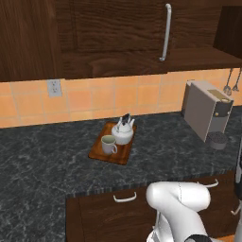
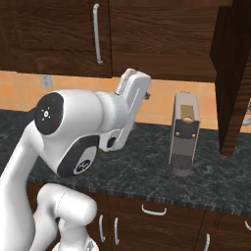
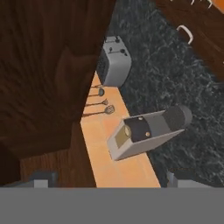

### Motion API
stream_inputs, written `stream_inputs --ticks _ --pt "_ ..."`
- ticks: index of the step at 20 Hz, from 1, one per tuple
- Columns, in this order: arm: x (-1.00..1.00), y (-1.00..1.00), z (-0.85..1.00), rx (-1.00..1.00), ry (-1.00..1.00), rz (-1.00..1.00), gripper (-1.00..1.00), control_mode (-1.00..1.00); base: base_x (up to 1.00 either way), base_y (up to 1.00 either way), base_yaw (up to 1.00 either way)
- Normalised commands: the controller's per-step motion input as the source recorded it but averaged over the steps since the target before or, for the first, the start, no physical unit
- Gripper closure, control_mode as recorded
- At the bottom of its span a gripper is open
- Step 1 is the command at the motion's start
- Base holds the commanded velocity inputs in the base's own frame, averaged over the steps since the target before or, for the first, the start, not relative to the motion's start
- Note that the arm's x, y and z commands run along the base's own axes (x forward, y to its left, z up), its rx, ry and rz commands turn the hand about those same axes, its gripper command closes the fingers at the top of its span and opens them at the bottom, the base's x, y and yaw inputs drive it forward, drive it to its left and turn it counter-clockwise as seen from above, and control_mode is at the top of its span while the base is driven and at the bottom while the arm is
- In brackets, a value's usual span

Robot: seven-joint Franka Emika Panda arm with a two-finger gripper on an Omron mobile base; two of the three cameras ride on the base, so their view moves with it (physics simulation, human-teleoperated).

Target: Pick the kettle from the counter and place it on the tray. Then pick the mug from the cabinet and place it on the tray. Then close the cabinet doors.

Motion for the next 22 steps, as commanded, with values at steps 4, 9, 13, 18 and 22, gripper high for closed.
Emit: stream_inputs --ticks 4,9,13,18,22 --pt "-0.54 -0.86 0.00 0.06 -0.03 -0.18 -1.00 -1.00 0.00 0.00 0.00" --pt "-0.59 -0.78 0.05 0.03 -0.01 -0.20 -1.00 -1.00 0.00 0.00 0.00" --pt "-0.72 -0.65 0.13 0.02 0.00 -0.26 -1.00 -1.00 0.00 0.00 0.00" --pt "-0.68 -0.43 0.19 0.01 0.00 -0.22 -1.00 -1.00 0.00 0.00 0.00" --pt "-0.38 -0.50 0.12 0.00 0.00 -0.26 -1.00 -1.00 0.00 0.00 0.00"
